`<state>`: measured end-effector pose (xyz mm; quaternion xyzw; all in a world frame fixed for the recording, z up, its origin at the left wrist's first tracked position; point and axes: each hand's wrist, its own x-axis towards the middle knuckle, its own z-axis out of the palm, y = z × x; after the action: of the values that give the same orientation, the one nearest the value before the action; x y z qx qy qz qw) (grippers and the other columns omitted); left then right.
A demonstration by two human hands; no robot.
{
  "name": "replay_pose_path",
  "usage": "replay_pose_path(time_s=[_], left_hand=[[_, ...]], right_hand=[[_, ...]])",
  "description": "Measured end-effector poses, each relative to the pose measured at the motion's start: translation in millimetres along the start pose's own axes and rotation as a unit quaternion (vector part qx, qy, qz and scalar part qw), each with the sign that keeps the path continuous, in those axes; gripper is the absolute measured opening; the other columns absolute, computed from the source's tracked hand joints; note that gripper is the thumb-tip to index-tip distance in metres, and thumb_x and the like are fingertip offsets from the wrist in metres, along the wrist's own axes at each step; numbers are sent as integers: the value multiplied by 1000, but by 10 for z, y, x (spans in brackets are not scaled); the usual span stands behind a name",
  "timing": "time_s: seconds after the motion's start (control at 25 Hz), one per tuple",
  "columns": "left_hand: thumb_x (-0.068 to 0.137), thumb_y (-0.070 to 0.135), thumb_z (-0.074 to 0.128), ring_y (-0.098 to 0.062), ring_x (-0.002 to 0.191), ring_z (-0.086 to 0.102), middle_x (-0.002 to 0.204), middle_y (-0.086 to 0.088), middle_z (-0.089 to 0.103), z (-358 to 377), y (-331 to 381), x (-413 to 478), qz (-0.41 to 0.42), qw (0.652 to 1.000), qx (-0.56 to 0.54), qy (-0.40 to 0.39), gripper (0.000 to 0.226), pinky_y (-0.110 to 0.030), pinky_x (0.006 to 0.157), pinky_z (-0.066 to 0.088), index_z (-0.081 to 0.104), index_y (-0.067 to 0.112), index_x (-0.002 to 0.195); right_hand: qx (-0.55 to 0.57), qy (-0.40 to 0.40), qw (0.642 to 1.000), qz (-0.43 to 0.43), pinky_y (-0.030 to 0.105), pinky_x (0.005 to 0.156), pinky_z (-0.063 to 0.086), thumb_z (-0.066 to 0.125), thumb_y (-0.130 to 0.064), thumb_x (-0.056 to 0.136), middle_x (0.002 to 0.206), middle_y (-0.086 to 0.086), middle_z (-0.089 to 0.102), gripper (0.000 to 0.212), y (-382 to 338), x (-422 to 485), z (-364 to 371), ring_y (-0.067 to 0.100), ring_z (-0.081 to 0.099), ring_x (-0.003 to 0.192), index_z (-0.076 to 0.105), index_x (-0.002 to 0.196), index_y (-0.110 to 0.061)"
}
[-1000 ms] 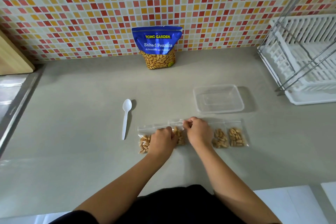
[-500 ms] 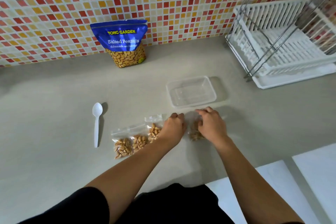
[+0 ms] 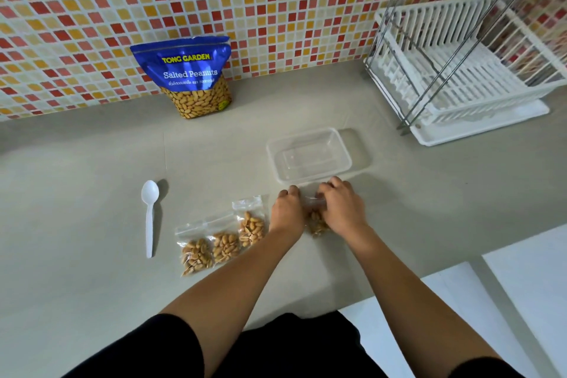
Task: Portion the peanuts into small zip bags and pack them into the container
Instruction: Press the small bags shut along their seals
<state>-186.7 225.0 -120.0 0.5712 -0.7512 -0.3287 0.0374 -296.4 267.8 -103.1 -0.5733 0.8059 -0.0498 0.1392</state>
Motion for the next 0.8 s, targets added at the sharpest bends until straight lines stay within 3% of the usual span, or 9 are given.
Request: replay_pose_path(time_s=[0.12, 0.2, 0.28, 0.4, 0.48, 0.56, 0.64, 0.8], left_hand=[[88, 16, 56, -31, 93, 57, 102, -12, 52, -86, -71, -120, 22, 999, -48, -10, 19, -27, 77, 40, 60, 7, 105], [86, 15, 60, -25, 81, 55, 87, -7, 52, -203, -136, -265, 42, 991, -123, 4, 7, -20, 64, 36, 61, 9, 88], [84, 21, 66, -14, 66, 54, 73, -2, 57, -405, -184, -404, 44, 976, -212, 9, 15, -17, 53, 37, 56, 12, 77], [83, 19, 70, -8, 54, 59, 67, -2, 67, -795, -245, -475, 31, 928, -372, -6, 19, -24, 51, 48, 55, 12, 74], [84, 13, 68, -10, 57, 60, 62, 1, 67, -1011, -311, -471, 27, 908, -419, 2, 13, -22, 55, 50, 57, 14, 76], [84, 13, 67, -10, 57, 59, 59, 3, 64, -1168, -376, -476, 21, 905, -425, 12, 8, -18, 54, 48, 61, 14, 80], [85, 14, 67, -9, 59, 59, 65, -1, 65, -1298, -455, -497, 18, 909, -415, 26, 4, -17, 55, 49, 64, 12, 83], [91, 13, 58, -5, 54, 62, 72, -3, 62, -1520, -630, -540, 4, 913, -403, 56, 10, -18, 55, 51, 64, 13, 83]], right_hand=[[66, 27, 997, -7, 29, 73, 44, 57, -7, 78, 101, 0, 66, 23, -30, -87, -27, 25, 60, 97, 61, 96, -21], [178, 43, 983, 12, 25, 70, 45, 64, -9, 76, 90, -5, 70, 17, -46, -166, -76, 17, 64, 86, 63, 88, -22], [366, 28, 930, 26, 23, 72, 48, 72, -6, 74, 80, -8, 68, 19, -108, -225, -185, 10, 64, 77, 62, 79, -22], [582, 0, 813, 26, 18, 69, 49, 72, -2, 77, 73, -6, 66, 22, -343, -234, -299, 4, 62, 67, 62, 76, -22], [620, 16, 784, 20, 19, 72, 51, 69, -11, 82, 73, -8, 67, 13, -542, -194, -287, 4, 63, 70, 67, 78, -23], [670, 18, 741, 43, 27, 73, 51, 66, -21, 85, 73, -8, 67, 6, -765, -157, -230, 9, 62, 71, 69, 81, -23], [717, 26, 692, 85, 32, 69, 49, 62, -22, 88, 70, -7, 66, 11, -1012, -139, -184, 11, 59, 68, 68, 79, -22], [692, 124, 704, 99, 23, 67, 50, 61, -21, 90, 77, -5, 67, 12, -1265, -105, -205, 6, 60, 67, 66, 80, -23]])
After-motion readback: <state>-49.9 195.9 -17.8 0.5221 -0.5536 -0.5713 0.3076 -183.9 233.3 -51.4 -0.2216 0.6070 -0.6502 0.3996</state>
